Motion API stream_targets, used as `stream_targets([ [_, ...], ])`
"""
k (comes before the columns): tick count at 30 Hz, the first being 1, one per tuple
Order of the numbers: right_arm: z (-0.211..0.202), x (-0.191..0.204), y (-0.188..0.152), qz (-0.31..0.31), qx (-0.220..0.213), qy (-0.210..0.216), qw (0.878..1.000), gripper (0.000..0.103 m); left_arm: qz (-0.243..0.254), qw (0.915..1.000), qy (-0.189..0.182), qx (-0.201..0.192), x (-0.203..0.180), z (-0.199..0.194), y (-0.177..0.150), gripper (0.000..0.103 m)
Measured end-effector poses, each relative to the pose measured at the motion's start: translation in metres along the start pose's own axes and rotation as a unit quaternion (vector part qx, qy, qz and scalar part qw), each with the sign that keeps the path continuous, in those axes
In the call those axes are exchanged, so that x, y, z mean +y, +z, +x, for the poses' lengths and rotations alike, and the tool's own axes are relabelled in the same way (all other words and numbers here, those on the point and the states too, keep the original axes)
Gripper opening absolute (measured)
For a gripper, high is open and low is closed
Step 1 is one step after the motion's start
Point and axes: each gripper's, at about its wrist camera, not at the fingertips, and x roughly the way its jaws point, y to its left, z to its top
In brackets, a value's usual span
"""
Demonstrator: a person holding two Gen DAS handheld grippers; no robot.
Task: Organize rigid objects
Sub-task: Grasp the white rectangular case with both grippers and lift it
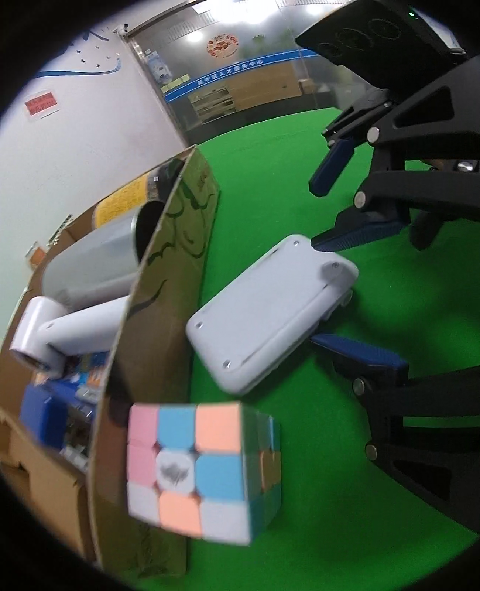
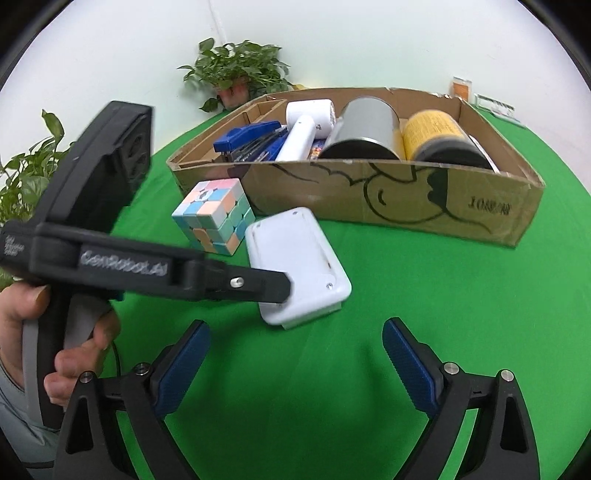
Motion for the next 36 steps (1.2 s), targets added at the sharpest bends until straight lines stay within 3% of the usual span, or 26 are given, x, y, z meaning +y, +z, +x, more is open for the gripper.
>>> stream_targets([
  [5,0.019,0.011,0.027,-0.098,0.026,0.014,0.995,0.094,-0.037,0.9983,-0.003,-0.044,0.012,-0.030,-0.001,0.046],
  [9,0.051,0.016,0.042,-0.121,0.061,0.024,0.990,0.078,-0.051,0.9971,0.008,-0.057,0.017,-0.037,-0.009,0.051],
  [12,0.063,0.010,0.043,-0.101,0.075,0.010,0.992,0.066,-0.057,0.9968,0.011,-0.055,0.027,-0.041,-0.009,0.051],
  [19,0.048,0.004,0.025,-0.025,0.085,0.007,0.996,0.065,-0.051,0.9982,-0.013,-0.031,0.021,-0.024,-0.006,0.051],
  [25,0.029,0.016,-0.003,0.047,0.088,0.039,0.994,0.065,-0.039,0.9991,-0.016,0.003,0.015,-0.009,-0.021,0.048],
  [27,0.027,0.019,-0.008,0.057,0.085,0.044,0.994,0.065,-0.033,0.9995,-0.002,-0.003,0.009,-0.009,-0.023,0.048],
  [29,0.027,0.021,-0.007,0.056,0.084,0.038,0.994,0.064,-0.024,0.9995,0.020,-0.003,0.005,-0.008,-0.022,0.039],
  [30,0.027,0.023,-0.008,0.058,0.086,0.040,0.994,0.063,-0.025,0.9996,0.012,-0.003,0.004,-0.009,-0.021,0.034],
  [36,0.018,0.030,0.004,0.050,0.056,0.044,0.996,0.063,0.002,0.9988,0.025,-0.042,-0.006,-0.035,-0.017,0.033],
])
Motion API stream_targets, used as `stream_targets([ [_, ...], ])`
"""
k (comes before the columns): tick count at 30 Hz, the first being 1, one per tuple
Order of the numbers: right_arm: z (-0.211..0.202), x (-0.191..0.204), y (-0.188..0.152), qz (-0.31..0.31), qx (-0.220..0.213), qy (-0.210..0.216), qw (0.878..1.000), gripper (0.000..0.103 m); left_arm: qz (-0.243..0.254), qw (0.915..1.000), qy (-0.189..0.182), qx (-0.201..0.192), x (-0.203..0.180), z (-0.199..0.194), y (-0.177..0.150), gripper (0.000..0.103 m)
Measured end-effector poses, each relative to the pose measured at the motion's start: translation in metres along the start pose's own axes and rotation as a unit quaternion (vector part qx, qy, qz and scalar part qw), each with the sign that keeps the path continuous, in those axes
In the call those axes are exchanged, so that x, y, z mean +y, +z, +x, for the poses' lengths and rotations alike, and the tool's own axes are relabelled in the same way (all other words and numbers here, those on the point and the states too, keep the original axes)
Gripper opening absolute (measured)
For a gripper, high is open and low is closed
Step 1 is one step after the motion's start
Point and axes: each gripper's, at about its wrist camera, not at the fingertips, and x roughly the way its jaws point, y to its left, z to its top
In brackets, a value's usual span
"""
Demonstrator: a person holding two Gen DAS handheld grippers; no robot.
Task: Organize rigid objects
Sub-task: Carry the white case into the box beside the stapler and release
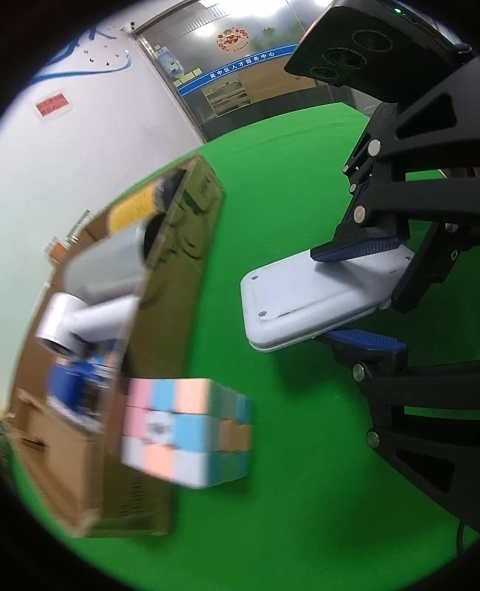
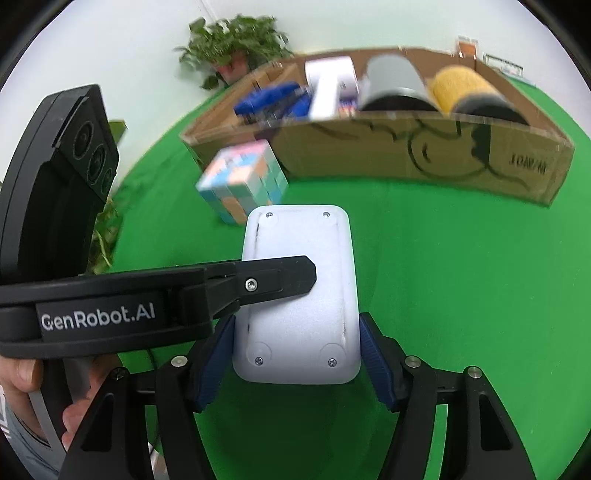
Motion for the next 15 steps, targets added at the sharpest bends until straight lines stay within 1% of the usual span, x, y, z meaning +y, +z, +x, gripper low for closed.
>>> stream_targets([
  [2,-0.008,0.006,0.009,-0.010,-0.019,0.001,1.000,0.063,0.013,0.9998,0.001,-0.018,-0.006,-0.013,0.009,0.033],
  [3,-0.012,0.011,0.016,-0.018,-0.032,0.000,0.999,0.063,0.019,0.9994,0.002,-0.028,-0.013,-0.018,0.014,0.033],
  [6,-0.024,0.025,0.038,-0.042,-0.063,-0.006,0.997,0.063,0.038,0.9977,0.004,-0.055,-0.019,-0.036,0.033,0.033],
  [9,-0.029,0.032,0.063,-0.047,-0.082,0.003,0.996,0.063,0.053,0.9958,0.007,-0.075,-0.020,-0.050,0.055,0.032],
  [12,-0.028,0.038,0.089,-0.042,-0.086,0.013,0.995,0.063,0.058,0.9946,0.010,-0.086,-0.017,-0.059,0.078,0.030],
  [15,-0.023,0.045,0.116,-0.041,-0.087,0.022,0.995,0.063,0.055,0.9940,0.012,-0.094,-0.004,-0.070,0.102,0.029],
])
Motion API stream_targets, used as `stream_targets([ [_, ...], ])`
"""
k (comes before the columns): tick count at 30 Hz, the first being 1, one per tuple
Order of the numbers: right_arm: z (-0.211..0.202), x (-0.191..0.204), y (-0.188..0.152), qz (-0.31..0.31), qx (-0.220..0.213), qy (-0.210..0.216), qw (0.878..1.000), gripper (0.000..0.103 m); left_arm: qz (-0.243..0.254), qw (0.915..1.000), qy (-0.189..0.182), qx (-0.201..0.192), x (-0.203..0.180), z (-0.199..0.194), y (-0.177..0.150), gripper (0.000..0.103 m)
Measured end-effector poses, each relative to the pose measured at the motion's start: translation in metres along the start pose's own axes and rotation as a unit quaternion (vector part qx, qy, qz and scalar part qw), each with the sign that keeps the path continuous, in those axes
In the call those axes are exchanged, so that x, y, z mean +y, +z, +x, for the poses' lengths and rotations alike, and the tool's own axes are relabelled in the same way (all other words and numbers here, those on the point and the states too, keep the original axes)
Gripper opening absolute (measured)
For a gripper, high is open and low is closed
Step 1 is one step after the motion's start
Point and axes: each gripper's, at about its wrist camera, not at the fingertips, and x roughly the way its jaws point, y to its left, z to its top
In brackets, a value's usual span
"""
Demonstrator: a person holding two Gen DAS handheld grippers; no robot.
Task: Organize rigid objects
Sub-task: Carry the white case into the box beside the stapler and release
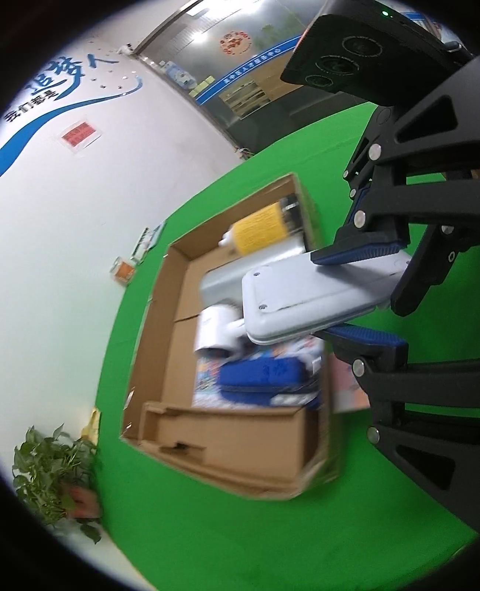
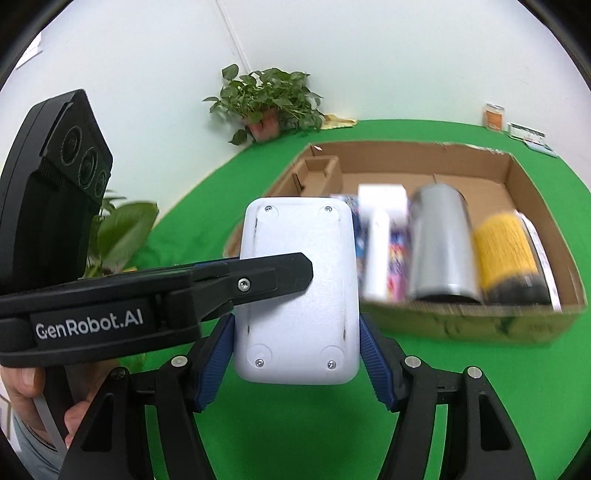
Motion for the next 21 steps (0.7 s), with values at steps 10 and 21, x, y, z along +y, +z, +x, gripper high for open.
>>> stream_targets([
  [10,0.095,0.014,0.102,0.035,0.058,0.036,0.997,0.063,-0.060,0.9976,0.008,0.033,0.089,0.017,0.079,0.027],
  [21,0.175,0.024,0.105,0.069,0.107,0.008,0.992,0.063,-0.106,0.9909,-0.009,0.084,0.154,0.053,0.089,0.026],
])
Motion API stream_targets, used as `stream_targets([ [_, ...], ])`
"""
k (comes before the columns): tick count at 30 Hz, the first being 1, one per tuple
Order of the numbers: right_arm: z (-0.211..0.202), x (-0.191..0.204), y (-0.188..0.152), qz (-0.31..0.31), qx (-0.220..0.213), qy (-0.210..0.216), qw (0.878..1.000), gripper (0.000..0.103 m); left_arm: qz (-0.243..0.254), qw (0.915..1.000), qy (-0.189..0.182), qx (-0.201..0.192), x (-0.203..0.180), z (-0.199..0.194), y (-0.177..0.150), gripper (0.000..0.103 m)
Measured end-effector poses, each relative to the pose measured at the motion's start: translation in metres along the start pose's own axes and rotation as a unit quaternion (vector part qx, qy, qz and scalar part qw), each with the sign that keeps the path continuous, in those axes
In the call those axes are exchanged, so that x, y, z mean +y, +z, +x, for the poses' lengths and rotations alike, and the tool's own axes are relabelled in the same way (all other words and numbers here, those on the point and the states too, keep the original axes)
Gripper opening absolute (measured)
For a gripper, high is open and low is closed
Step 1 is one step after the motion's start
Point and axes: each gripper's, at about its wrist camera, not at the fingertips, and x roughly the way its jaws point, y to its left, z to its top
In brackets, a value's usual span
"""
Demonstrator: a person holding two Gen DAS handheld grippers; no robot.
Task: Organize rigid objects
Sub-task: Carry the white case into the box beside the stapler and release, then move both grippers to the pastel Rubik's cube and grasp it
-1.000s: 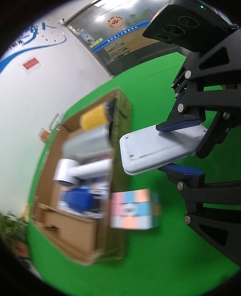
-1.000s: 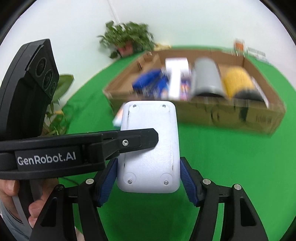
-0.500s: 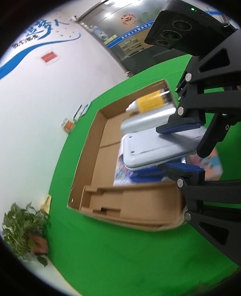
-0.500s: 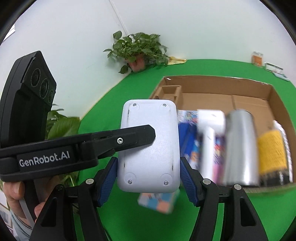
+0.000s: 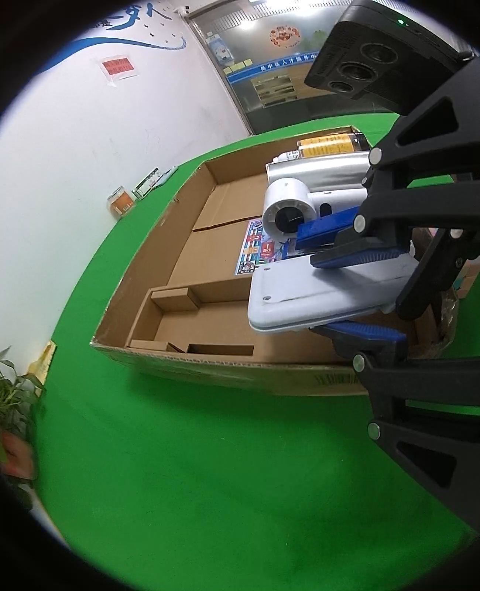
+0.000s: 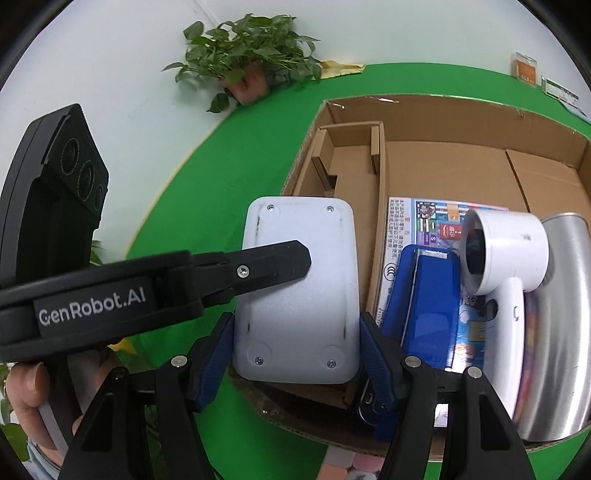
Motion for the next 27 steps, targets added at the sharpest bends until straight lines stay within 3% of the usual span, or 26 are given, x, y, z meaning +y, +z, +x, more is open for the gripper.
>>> stream_targets([
  [7,0.002,-0.001,-0.004,0.012,-0.001,-0.008,1.000,0.066,-0.008,0.9999,-0.010,0.009,0.007,0.004,0.006,0.028],
  [11,-0.010,0.000,-0.011,0.011,-0.005,-0.003,1.000,0.072,0.003,0.9989,0.034,-0.030,-0.004,-0.011,0.000,0.032],
  [12,-0.021,0.000,-0.015,0.007,-0.024,0.000,1.000,0.082,0.015,0.9974,0.042,-0.056,-0.012,-0.022,-0.004,0.032],
  [13,-0.030,-0.001,-0.019,0.003,-0.040,-0.003,0.999,0.094,0.030,0.9941,0.059,-0.086,-0.021,-0.034,-0.009,0.038],
  [14,-0.042,-0.002,-0.025,-0.005,-0.063,-0.009,0.998,0.098,0.046,0.9894,0.078,-0.114,-0.030,-0.044,-0.014,0.045],
  [16,-0.072,-0.002,-0.046,-0.039,-0.140,-0.056,0.988,0.103,0.091,0.9660,0.132,-0.203,-0.055,-0.071,-0.037,0.097],
  [17,-0.081,-0.004,-0.058,-0.051,-0.163,-0.077,0.982,0.103,0.105,0.9530,0.152,-0.240,-0.064,-0.081,-0.050,0.103],
  [18,-0.088,-0.008,-0.072,-0.060,-0.176,-0.092,0.978,0.103,0.122,0.9360,0.172,-0.282,-0.074,-0.090,-0.067,0.102],
  [19,-0.090,-0.012,-0.082,-0.062,-0.177,-0.096,0.978,0.103,0.136,0.9249,0.184,-0.304,-0.082,-0.094,-0.081,0.102],
  [20,-0.092,-0.017,-0.092,-0.061,-0.176,-0.097,0.978,0.103,0.144,0.9219,0.189,-0.306,-0.086,-0.094,-0.089,0.102],
  [24,-0.095,-0.035,-0.135,-0.053,-0.167,-0.095,0.980,0.103,0.143,0.9305,0.196,-0.274,-0.089,-0.086,-0.115,0.102],
  [27,-0.088,-0.040,-0.150,-0.053,-0.153,-0.081,0.983,0.103,0.140,0.9207,0.221,-0.290,-0.089,-0.088,-0.134,0.102],
])
